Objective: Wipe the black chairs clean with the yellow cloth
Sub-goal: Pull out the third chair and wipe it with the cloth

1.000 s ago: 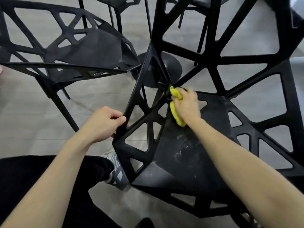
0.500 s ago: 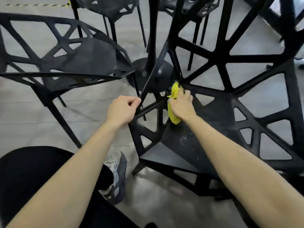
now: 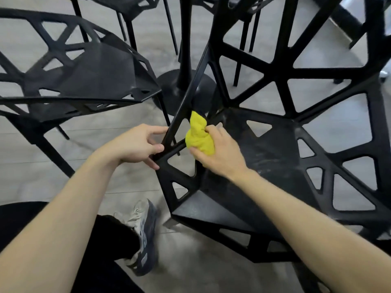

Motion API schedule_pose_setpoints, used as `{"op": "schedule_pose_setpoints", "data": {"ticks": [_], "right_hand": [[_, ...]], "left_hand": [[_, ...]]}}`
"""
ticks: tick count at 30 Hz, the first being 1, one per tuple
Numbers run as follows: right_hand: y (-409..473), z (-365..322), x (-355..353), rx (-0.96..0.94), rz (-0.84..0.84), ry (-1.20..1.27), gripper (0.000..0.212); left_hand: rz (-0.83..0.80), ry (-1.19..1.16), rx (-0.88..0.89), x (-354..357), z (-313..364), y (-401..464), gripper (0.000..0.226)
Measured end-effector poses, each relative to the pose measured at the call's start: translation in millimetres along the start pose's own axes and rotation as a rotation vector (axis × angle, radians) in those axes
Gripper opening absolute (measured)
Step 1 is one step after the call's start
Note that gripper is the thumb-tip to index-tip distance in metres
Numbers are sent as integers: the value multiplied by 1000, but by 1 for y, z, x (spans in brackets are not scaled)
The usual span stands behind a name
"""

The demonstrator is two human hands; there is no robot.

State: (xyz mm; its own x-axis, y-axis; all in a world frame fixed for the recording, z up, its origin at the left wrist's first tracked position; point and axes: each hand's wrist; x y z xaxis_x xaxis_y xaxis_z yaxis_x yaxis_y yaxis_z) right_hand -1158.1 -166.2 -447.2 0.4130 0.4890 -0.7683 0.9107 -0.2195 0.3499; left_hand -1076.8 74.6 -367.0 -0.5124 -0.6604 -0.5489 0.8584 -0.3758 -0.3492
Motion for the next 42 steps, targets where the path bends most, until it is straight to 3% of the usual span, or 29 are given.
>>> {"op": "schedule_pose_setpoints", "data": {"ticks": [2,5,7,9,11,14,18,23,25,28,29,32,36,38,42], "right_hand": [[28,21,-5,12,50,-60,57],[28,0,10,242,201,103,44],[-5,-29,19,38,140,143,45],[-20,-36,6,-171,-24,221,63],[9,-37,-5,-159,63,224,73],[42,-41,3,-54,380,174,49],[1,-3,25,-197,250,82,43],[24,10,10,-189,152,-56,46],[17,5,14,-73,207,-54,50],[-9,-24,38,315,351,26,52],[-17,-31,43,362,345,23,52],[-15,-30,18,232,297,76,50],[53,-34,-4,159,532,132,48],[51,-35,20,-8,390,147,49],[-8,36,16,33,156,-32,48]], "left_hand": [[66,-19,36,8,-5,-1,52],[260,-26,63,21,-19,-2,34],[331,-71,65,27,-27,-2,22],[366,-75,87,29,-33,-2,15],[356,-62,104,28,-38,1,18],[236,-53,106,21,-43,3,38],[115,-84,122,12,-45,0,55],[149,-120,91,16,-43,-5,55],[137,-128,94,14,-46,-9,57],[133,-156,88,14,-52,-13,58],[133,-174,80,16,-54,-14,57],[142,-190,83,21,-55,-16,55],[152,-220,45,22,-53,-12,52],[138,-216,33,21,-51,-11,50],[98,-203,15,17,-43,-13,47]]}}
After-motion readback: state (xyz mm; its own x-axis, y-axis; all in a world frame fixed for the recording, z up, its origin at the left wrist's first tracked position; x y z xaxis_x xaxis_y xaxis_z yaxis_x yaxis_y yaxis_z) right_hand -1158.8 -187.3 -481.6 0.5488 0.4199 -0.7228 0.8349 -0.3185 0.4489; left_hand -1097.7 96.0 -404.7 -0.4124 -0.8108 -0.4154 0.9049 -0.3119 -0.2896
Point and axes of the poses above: each hand's wrist, its own y-axis towards the middle knuckle, its own x-axis out of the palm, z = x × y, and after that the axes turned 11 degrees about z, right-handed
